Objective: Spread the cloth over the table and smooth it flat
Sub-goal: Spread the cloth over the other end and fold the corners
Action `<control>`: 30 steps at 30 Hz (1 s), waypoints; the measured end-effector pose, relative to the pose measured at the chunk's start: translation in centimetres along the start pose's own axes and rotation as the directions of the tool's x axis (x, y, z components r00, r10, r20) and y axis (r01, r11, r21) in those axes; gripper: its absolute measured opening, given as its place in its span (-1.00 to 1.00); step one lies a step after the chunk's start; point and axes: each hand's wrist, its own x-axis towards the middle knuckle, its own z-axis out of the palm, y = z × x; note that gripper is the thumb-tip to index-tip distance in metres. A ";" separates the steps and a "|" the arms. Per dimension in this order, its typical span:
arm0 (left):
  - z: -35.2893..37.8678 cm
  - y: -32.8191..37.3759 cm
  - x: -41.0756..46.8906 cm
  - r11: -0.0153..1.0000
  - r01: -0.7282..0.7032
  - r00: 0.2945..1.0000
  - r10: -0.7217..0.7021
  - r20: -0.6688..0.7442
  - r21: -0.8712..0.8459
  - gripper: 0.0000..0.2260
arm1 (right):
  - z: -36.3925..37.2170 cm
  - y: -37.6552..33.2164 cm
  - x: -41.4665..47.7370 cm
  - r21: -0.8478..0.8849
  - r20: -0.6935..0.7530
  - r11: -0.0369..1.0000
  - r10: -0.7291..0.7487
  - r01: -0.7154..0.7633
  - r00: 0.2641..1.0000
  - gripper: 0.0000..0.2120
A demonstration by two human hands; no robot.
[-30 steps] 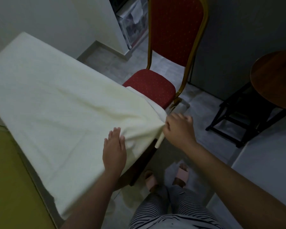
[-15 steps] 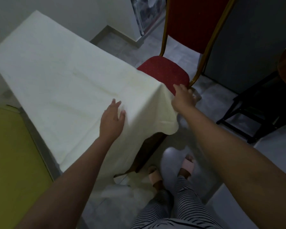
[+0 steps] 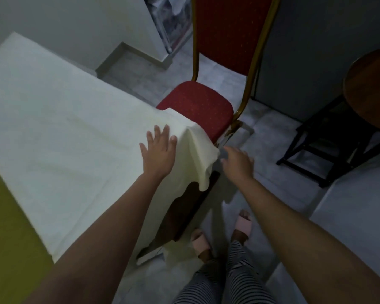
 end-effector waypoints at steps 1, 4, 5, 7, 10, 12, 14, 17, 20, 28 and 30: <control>0.0 0.0 0.0 1.000 -0.018 1.000 0.018 0.006 0.009 -0.50 | 0.1 -1.5 0.7 0.015 0.004 0.999 -0.052 0.052 0.999 -0.52; -0.3 0.6 0.4 0.989 -0.139 0.990 0.138 0.028 0.047 -0.51 | 0.7 -4.6 3.0 -0.028 0.102 0.993 -0.109 0.113 0.989 -0.28; -0.4 1.0 0.8 0.987 -0.154 0.988 0.154 0.014 0.038 -0.51 | 1.0 -5.0 3.6 -0.039 0.149 0.992 -0.110 0.117 0.983 -0.30; -0.6 1.9 2.1 0.995 -0.100 0.995 0.099 -0.019 -0.012 -0.51 | 1.8 -5.4 4.4 0.014 0.182 0.994 -0.111 0.110 0.977 -0.51; -0.3 2.8 3.2 1.000 0.001 1.000 -0.001 0.011 -0.013 -0.52 | 2.4 -4.9 4.4 0.088 -0.001 0.994 -0.065 0.065 0.998 -0.79; 0.3 3.2 2.7 1.000 0.004 1.000 -0.004 0.000 -0.021 -0.52 | 1.9 -3.6 3.9 -0.004 -0.127 0.999 -0.048 0.048 0.991 -0.78; 0.8 3.6 1.8 1.000 -0.006 0.999 0.006 -0.033 -0.023 -0.51 | 1.0 -2.0 2.8 -0.071 -0.241 0.993 -0.105 0.090 0.965 -0.76; 1.1 4.1 0.6 0.996 -0.083 0.994 0.081 -0.074 -0.023 -0.53 | -0.6 0.1 -0.4 -0.073 -0.369 0.989 -0.144 0.126 0.918 -0.77; 1.0 4.5 -0.7 0.975 -0.197 0.976 0.185 -0.112 -0.107 -0.57 | -1.1 2.1 -4.4 -0.104 -0.393 0.991 -0.122 0.088 0.911 -0.79; -0.2 4.4 -1.0 0.956 -0.276 0.901 0.222 -0.374 -0.097 -0.71 | 2.5 1.7 -9.1 0.051 0.106 0.977 -0.212 0.208 0.972 -0.75; -0.6 4.3 -0.2 0.962 -0.253 0.906 0.197 -0.374 -0.106 -0.71 | 3.2 2.4 -7.2 0.001 0.257 0.994 -0.107 0.111 0.961 -0.46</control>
